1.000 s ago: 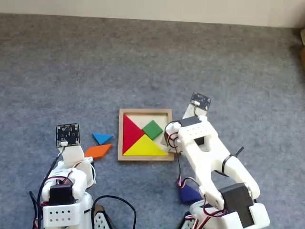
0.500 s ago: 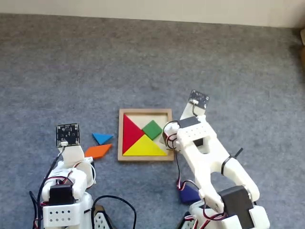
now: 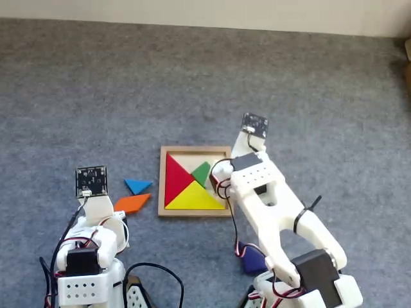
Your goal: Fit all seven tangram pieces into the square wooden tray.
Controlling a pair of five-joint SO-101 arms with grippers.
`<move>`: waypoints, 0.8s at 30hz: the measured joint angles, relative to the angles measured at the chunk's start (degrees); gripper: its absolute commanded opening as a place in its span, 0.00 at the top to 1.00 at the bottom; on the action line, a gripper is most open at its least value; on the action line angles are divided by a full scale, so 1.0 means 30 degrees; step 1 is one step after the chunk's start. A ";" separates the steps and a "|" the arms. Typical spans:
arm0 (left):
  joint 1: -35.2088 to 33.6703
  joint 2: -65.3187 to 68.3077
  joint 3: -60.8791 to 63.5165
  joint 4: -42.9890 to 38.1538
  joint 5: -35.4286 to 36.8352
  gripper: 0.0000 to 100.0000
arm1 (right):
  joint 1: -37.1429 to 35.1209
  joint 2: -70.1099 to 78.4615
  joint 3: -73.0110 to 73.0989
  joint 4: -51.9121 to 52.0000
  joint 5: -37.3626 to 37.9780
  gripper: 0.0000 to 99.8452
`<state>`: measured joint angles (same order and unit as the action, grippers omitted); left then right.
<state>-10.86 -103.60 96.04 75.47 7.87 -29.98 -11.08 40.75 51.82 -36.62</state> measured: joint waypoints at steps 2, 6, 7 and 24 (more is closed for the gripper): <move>0.0000 0.0000 0.0000 0.0000 0.0000 0.99 | 0.0000 0.0000 -0.0440 0.0000 0.0000 0.91; 0.0000 0.0000 0.0000 0.0000 0.0000 0.99 | -0.0147 0.0000 -0.1553 0.0000 0.0000 0.91; 0.0000 0.0000 0.0000 0.0000 0.0000 0.99 | -0.0352 0.0000 -0.1817 0.0000 0.0000 0.91; 0.0000 0.0000 0.0000 0.0000 0.0000 0.99 | -0.2022 0.2227 -0.4923 0.1026 0.1670 0.91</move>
<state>-10.86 -103.60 96.04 75.47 7.87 -36.04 -4.40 25.98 54.90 -31.60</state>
